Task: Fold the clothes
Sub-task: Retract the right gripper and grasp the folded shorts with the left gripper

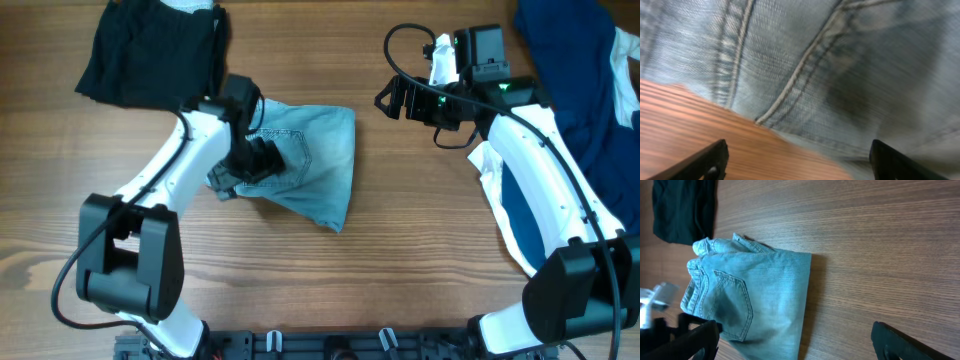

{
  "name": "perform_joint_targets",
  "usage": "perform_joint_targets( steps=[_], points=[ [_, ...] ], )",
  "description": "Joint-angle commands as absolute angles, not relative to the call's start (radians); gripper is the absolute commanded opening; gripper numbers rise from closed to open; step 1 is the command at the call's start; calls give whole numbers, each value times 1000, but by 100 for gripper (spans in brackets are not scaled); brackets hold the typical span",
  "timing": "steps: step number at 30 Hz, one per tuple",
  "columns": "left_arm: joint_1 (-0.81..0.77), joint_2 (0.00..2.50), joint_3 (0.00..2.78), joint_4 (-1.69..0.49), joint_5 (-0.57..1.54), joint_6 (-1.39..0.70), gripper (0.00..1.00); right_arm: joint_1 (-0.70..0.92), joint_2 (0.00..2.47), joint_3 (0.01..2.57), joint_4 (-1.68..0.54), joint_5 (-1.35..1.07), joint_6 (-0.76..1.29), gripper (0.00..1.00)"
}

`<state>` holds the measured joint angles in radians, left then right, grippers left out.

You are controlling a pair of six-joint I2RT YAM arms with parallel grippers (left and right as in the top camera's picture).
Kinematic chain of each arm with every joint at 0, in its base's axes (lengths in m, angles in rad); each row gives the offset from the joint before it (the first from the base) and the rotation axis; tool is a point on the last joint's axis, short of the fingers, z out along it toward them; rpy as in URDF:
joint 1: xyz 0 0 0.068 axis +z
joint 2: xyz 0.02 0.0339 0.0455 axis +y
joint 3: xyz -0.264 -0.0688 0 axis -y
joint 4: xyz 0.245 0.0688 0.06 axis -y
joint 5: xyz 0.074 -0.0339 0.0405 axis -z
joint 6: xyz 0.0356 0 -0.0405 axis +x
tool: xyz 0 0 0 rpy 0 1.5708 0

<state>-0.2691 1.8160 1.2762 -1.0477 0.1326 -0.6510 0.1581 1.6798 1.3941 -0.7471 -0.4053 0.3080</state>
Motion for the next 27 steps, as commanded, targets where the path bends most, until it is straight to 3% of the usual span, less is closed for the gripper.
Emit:
perform_joint_targets(
  steps=[1,14,17,20,24,25,27],
  points=[
    [-297,1816,1184,-929,136,-835,85,157,1662,1415,-743,-389,287,99],
    [-299,1819,987,-644,51,-906,79,157,1662,1415,-746,-381,288,99],
    [-299,1819,962,-596,9,-906,74,157,1662,1415,-748,-381,288,99],
    [-299,1819,937,-535,-49,-906,58,157,1662,1415,-749,-381,288,99],
    [-299,1820,886,-448,-54,-919,25,157,1662,1415,-749,-381,290,99],
    [-299,1820,873,-437,-54,-934,7,157,1662,1415,-749,-381,290,99],
    [-299,1820,860,-426,-55,-951,4,157,1662,1415,-749,-381,290,99]
  ],
)
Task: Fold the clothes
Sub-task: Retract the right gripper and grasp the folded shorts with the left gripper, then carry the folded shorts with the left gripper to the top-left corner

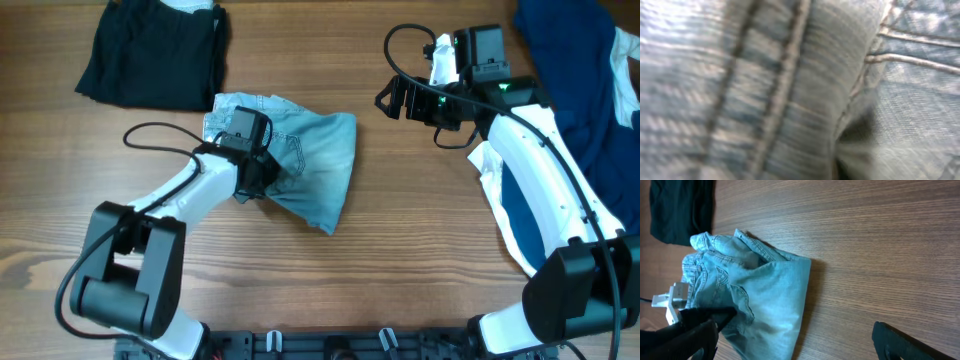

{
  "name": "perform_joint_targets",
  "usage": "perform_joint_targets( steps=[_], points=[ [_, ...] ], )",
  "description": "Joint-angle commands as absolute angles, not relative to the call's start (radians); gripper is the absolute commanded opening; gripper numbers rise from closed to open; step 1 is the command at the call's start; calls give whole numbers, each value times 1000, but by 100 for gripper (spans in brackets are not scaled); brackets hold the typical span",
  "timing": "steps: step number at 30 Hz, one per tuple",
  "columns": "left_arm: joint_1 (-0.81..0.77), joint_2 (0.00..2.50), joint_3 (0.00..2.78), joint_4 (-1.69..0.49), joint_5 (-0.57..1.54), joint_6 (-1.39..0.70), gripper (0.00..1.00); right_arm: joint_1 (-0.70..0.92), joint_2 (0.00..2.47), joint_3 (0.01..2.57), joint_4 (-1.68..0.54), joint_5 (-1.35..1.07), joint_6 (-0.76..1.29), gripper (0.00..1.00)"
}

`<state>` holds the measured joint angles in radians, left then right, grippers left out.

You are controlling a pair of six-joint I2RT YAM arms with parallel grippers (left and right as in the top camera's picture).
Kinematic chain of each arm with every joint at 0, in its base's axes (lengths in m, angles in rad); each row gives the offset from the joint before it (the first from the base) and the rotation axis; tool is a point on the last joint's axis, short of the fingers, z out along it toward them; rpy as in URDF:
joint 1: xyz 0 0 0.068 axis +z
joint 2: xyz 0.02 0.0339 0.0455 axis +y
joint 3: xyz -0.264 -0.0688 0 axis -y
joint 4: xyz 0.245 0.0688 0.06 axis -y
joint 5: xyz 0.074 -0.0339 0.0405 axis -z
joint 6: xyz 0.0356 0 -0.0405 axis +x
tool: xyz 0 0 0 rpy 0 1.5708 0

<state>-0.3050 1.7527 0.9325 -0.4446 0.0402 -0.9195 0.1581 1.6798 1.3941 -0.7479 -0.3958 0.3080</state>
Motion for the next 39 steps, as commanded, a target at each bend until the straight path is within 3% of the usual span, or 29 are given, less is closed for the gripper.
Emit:
perform_joint_targets(
  steps=[1,7,16,23,33,39],
  points=[
    [-299,1820,859,-426,-55,-951,4,157,1662,1415,-749,-381,290,99],
    [-294,1772,876,-435,-57,-896,4,157,1662,1415,-750,-358,290,99],
    [-275,1474,992,-451,-133,-872,4,157,1662,1415,-748,-332,290,99],
    [-151,1366,1003,-277,-102,-932,4,157,1662,1415,-745,-328,291,99],
    [123,1414,1028,164,174,-978,4,157,1662,1415,-738,-324,291,99],
    [197,1494,1143,170,196,-974,4,157,1662,1415,-734,-324,291,99]
  ],
)
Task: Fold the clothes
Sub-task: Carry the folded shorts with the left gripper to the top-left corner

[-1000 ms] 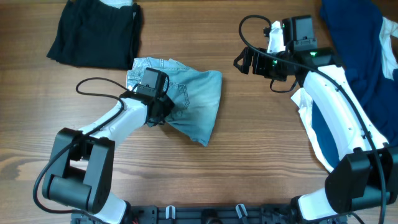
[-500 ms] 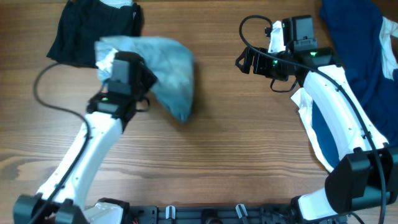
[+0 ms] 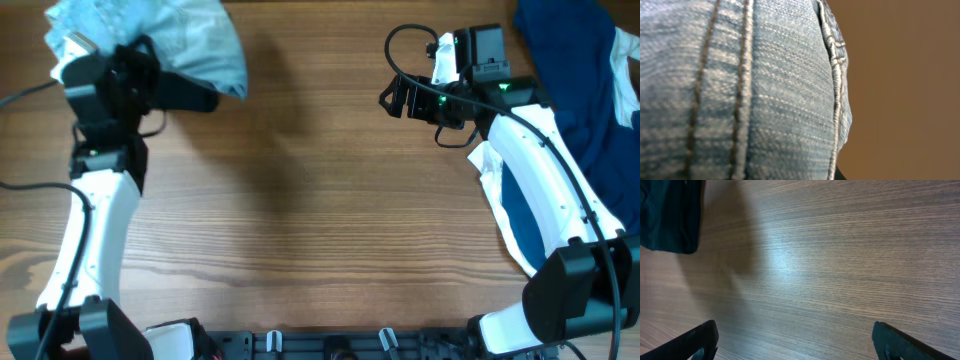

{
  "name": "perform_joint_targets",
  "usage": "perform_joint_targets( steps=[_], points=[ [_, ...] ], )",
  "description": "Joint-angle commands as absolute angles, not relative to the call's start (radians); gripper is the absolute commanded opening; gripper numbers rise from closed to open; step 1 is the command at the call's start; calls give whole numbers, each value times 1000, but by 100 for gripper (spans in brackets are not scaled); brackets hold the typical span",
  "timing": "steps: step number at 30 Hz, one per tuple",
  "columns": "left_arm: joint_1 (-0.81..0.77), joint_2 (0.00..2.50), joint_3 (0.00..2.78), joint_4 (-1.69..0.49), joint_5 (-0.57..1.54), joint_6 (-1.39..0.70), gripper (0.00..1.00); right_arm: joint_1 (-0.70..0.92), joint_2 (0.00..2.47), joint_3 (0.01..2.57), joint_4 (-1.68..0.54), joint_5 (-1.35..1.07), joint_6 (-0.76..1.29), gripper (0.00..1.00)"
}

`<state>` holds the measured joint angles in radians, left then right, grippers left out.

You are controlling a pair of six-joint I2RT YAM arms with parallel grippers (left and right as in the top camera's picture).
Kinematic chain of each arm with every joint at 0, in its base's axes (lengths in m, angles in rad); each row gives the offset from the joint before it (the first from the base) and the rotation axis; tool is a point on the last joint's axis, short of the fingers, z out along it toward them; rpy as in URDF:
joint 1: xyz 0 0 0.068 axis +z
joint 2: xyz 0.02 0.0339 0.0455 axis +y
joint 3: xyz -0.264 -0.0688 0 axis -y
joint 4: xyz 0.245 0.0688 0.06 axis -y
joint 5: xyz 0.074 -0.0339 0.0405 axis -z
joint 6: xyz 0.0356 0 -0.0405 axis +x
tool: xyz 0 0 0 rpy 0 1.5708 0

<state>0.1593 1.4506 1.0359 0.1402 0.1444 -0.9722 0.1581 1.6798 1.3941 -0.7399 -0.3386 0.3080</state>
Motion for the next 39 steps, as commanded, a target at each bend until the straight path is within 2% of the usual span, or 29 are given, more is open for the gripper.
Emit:
perform_joint_targets(
  steps=[1,3,5,13,19,32,39],
  points=[
    [202,1513,1160,170,184,-974,4,157,1662,1415,-734,-324,291,99],
    [200,1547,1188,170,115,-988,4,157,1662,1415,-734,-324,291,100],
    [183,1589,1212,194,-46,-1032,4,157,1662,1415,-734,-324,291,100],
    [92,1718,1217,463,-509,-1033,4,157,1662,1415,-737,-324,290,100],
    [87,1843,1232,634,-542,-1050,4,157,1662,1415,-765,-302,287,100],
    [79,2142,1522,633,-548,-1085,4,157,1662,1415,-794,-302,265,99],
    [65,2176,1563,600,-547,-1086,4,157,1662,1415,-782,-303,269,99]
  ],
)
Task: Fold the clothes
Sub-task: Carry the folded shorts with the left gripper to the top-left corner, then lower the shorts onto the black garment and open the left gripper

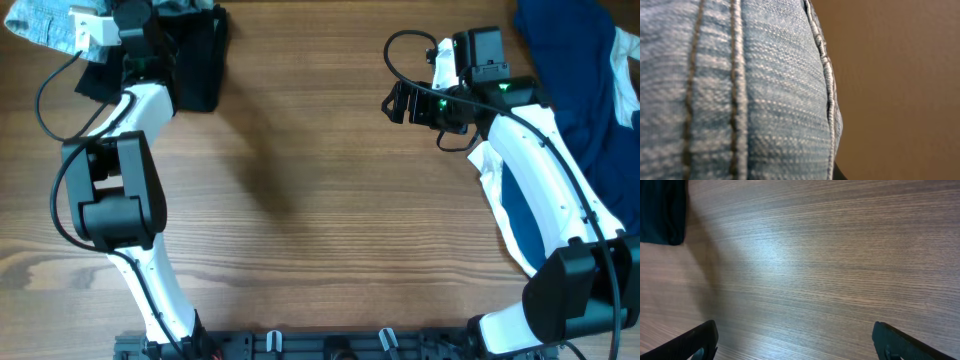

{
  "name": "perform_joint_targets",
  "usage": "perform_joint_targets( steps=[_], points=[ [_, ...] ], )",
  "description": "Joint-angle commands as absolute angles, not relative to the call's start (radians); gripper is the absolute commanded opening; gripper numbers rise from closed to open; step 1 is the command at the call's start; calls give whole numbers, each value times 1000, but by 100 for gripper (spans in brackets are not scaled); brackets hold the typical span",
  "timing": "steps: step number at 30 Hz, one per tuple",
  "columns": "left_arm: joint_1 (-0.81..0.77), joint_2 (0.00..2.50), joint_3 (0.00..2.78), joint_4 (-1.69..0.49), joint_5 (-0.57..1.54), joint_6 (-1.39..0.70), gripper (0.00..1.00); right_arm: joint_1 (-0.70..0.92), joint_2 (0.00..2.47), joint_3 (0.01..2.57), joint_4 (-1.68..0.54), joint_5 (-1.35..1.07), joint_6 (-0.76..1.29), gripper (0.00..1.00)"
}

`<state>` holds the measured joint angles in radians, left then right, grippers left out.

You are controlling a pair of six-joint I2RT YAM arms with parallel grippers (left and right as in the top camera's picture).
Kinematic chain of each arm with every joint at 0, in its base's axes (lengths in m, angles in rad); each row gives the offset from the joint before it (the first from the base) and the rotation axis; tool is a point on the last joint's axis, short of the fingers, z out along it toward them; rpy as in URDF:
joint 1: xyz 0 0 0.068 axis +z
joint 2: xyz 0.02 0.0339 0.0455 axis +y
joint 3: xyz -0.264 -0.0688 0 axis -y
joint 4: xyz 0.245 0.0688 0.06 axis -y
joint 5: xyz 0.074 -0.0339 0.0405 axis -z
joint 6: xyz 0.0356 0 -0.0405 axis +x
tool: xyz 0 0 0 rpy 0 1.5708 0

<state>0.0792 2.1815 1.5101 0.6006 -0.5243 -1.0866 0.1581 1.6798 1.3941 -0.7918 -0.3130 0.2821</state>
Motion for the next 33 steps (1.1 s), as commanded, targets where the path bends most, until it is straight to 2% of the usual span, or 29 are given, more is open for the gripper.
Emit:
perform_joint_targets(
  steps=[1,2,3,4,5,7,8,16,21,23,27,33],
  points=[
    [59,2176,1563,569,-547,-1086,4,157,1662,1415,-780,-303,272,100],
    [52,2177,1563,529,-547,-1085,4,157,1662,1415,-778,-303,273,99],
    [43,2177,1563,479,-546,-1086,8,157,1662,1415,-776,-303,274,99],
    [36,2177,1563,440,-543,-1085,23,157,1662,1415,-775,-303,274,100],
    [23,2177,1563,372,-543,-1085,46,157,1662,1415,-773,-303,274,99],
    [3,2177,1563,258,-543,-1085,98,157,1662,1415,-770,-303,273,99],
    [-9,2177,1563,194,-536,-1085,100,157,1662,1415,-767,-303,274,99],
    [-97,2139,1563,-56,-426,-1076,100,157,1662,1415,-756,-314,292,100],
    [-150,2023,1563,-141,-318,-774,100,157,1662,1415,-752,-314,292,100],
    [-157,1962,1563,-105,-331,-602,100,157,1662,1415,-745,-313,292,99],
    [-123,1942,1563,38,-330,-438,100,157,1662,1415,-744,-313,292,100],
    [-7,2051,1563,349,-329,-159,100,157,1662,1415,-746,-313,292,100]
  ],
)
